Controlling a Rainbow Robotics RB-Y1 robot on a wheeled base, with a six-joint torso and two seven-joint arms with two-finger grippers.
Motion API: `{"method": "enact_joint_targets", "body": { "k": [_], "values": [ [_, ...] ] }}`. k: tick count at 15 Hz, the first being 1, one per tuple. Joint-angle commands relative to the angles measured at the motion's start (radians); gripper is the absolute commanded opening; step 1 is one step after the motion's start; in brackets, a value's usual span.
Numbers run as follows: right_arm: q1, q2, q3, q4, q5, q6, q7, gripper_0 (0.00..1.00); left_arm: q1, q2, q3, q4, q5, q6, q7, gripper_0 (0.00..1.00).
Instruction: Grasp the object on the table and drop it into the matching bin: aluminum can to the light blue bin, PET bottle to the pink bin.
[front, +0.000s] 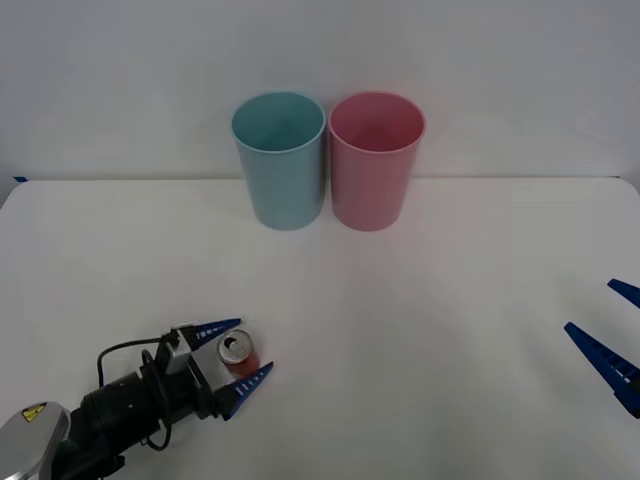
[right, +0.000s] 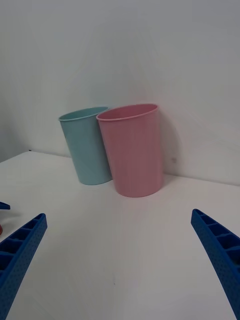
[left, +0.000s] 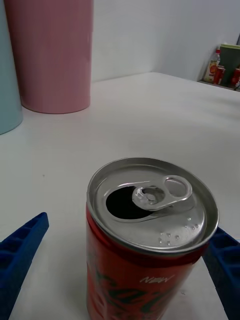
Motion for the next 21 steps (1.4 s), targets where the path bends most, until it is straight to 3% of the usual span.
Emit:
{"method": "enact_joint_targets", "body": {
  "k": [1, 2, 9, 13, 21],
  "values": [
    [0.000, 0.000, 0.000, 0.000, 0.000, 0.000, 0.000, 1.00, 0.001, 0.000, 0.000, 0.000, -0.001, 0.001, -0.004, 0.06],
    [0.000, 0.000, 0.000, 0.000, 0.000, 0.000, 0.000, 1.00, 0.001, 0.000, 0.000, 0.000, -0.001, 0.000, -0.004, 0.00],
    [0.000, 0.000, 0.000, 0.000, 0.000, 0.000, 0.000, 1.00, 0.000, 0.000, -0.002, -0.002, -0.001, 0.007, 0.002, 0.00],
    [0.000, 0.000, 0.000, 0.000, 0.000, 0.000, 0.000, 1.00, 0.000, 0.002, 0.055, -0.002, 0.025, 0.009, 0.004, 0.00],
    [0.000, 0.000, 0.000, 0.000, 0.000, 0.000, 0.000, 1.00, -0.002, 0.072, 0.089, -0.086, 0.189, 0.076, 0.070, 0.00]
  ]
}}
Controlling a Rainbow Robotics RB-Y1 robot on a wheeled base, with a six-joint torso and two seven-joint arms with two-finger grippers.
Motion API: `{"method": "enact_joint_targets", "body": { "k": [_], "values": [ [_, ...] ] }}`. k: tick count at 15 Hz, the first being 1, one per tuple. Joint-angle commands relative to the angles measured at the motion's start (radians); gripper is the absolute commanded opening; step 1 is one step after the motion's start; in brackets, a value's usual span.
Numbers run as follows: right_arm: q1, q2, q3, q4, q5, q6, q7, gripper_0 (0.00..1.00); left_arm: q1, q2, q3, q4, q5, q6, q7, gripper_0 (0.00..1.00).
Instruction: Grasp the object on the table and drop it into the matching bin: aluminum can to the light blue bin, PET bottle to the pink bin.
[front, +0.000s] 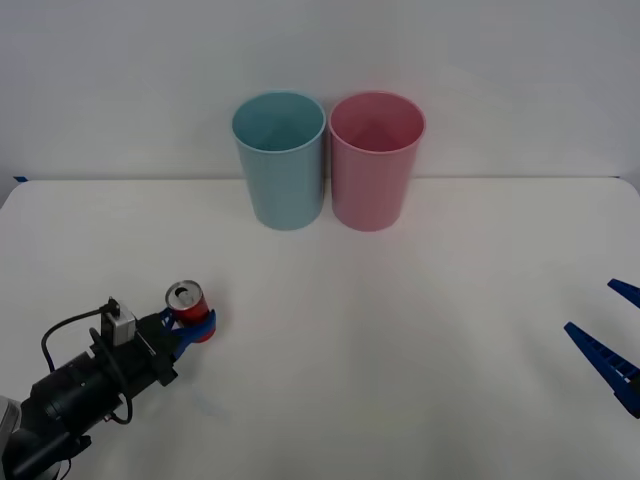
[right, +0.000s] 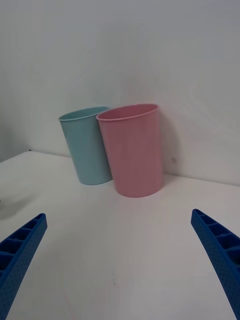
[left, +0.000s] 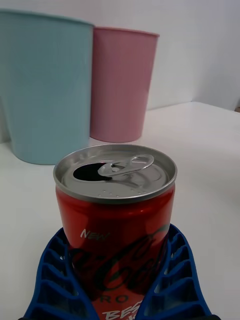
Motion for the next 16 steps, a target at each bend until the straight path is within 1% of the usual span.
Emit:
{"method": "enact_joint_targets", "body": {
  "k": [1, 3, 5, 7, 9, 12, 16],
  "values": [
    [0.000, 0.000, 0.000, 0.000, 0.000, 0.000, 0.000, 1.00, 0.000, 0.020, 0.002, -0.045, 0.052, 0.044, 0.030, 0.00],
    [0.000, 0.000, 0.000, 0.000, 0.000, 0.000, 0.000, 1.00, 0.000, 0.024, 0.003, -0.087, 0.088, 0.088, 0.047, 0.00],
    [0.000, 0.000, 0.000, 0.000, 0.000, 0.000, 0.000, 1.00, 0.000, 0.026, 0.008, -0.139, 0.099, 0.131, 0.067, 0.00],
    [0.000, 0.000, 0.000, 0.000, 0.000, 0.000, 0.000, 1.00, 0.000, 0.029, 0.023, -0.200, 0.093, 0.136, 0.149, 0.00],
    [0.000, 0.000, 0.000, 0.000, 0.000, 0.000, 0.000, 1.00, -0.002, 0.035, 0.039, -0.255, 0.073, 0.137, 0.228, 0.00],
    [0.000, 0.000, 0.000, 0.000, 0.000, 0.000, 0.000, 1.00, -0.041, 0.038, 0.065, -0.358, 0.001, 0.139, 0.394, 0.00],
    [0.000, 0.000, 0.000, 0.000, 0.000, 0.000, 0.000, 1.00, -0.137, 0.038, 0.069, -0.398, -0.083, 0.142, 0.544, 0.00]
  ]
}}
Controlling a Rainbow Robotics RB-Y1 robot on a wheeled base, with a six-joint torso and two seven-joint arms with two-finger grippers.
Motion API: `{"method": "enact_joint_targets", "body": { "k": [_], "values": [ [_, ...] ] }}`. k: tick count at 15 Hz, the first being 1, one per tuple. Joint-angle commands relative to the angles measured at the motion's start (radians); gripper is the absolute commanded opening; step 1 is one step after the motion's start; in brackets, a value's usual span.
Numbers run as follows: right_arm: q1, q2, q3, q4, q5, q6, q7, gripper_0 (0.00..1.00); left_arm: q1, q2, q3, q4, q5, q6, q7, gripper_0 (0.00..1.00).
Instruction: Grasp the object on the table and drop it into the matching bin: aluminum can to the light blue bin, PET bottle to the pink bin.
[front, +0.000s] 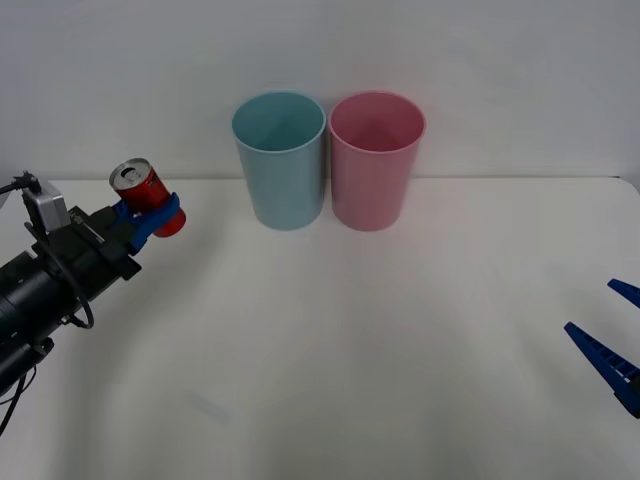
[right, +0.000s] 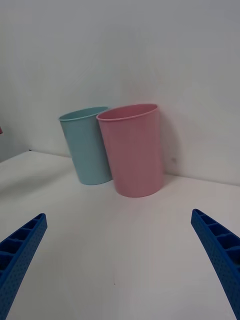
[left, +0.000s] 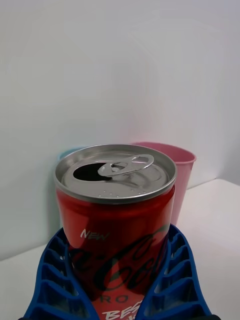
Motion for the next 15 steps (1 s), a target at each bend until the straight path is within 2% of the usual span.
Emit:
{"method": "enact_joint_targets", "body": {
  "k": [1, 10, 15],
  "values": [
    [0.000, 0.000, 0.000, 0.000, 0.000, 0.000, 0.000, 1.00, -0.073, 0.000, 0.000, -0.007, -0.055, 0.007, 0.087, 0.00],
    [0.000, 0.000, 0.000, 0.000, 0.000, 0.000, 0.000, 1.00, -0.349, 0.000, 0.005, 0.022, -0.378, 0.050, 0.454, 0.00],
    [0.000, 0.000, 0.000, 0.000, 0.000, 0.000, 0.000, 1.00, -0.556, 0.029, 0.000, 0.323, -0.403, 0.053, 0.371, 0.00]
  ]
}}
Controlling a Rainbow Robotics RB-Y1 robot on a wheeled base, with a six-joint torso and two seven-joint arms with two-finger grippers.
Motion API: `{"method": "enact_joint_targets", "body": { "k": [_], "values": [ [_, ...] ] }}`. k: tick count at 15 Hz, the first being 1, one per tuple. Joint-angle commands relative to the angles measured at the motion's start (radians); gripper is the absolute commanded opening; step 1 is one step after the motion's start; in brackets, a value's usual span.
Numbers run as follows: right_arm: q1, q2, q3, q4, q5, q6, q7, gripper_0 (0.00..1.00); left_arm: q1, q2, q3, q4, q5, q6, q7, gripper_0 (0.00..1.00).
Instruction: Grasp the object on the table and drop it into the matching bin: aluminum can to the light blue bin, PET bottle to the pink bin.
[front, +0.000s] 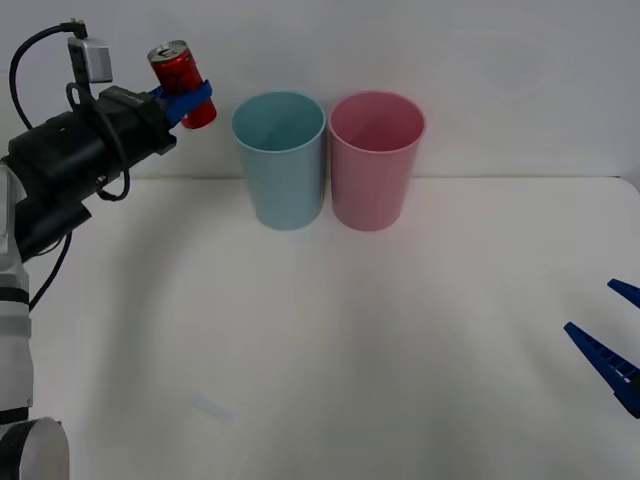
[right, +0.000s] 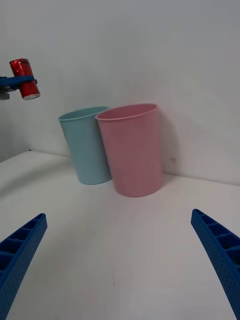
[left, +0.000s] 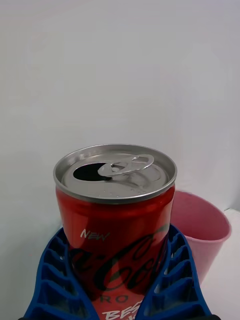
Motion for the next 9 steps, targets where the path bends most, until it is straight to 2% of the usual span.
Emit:
{"method": "enact_joint_targets", "body": {
  "k": [1, 6, 9],
  "values": [
    [0.000, 0.000, 0.000, 0.000, 0.000, 0.000, 0.000, 1.00, -0.110, 0.022, -0.014, 0.153, 0.001, 0.003, -0.033, 0.00],
    [0.000, 0.000, 0.000, 0.000, 0.000, 0.000, 0.000, 1.00, -0.248, 0.023, -0.036, 0.331, -0.032, 0.031, -0.071, 0.01],
    [0.000, 0.000, 0.000, 0.000, 0.000, 0.000, 0.000, 1.00, -0.300, 0.022, -0.083, 0.393, -0.035, 0.084, -0.084, 0.01]
  ]
}}
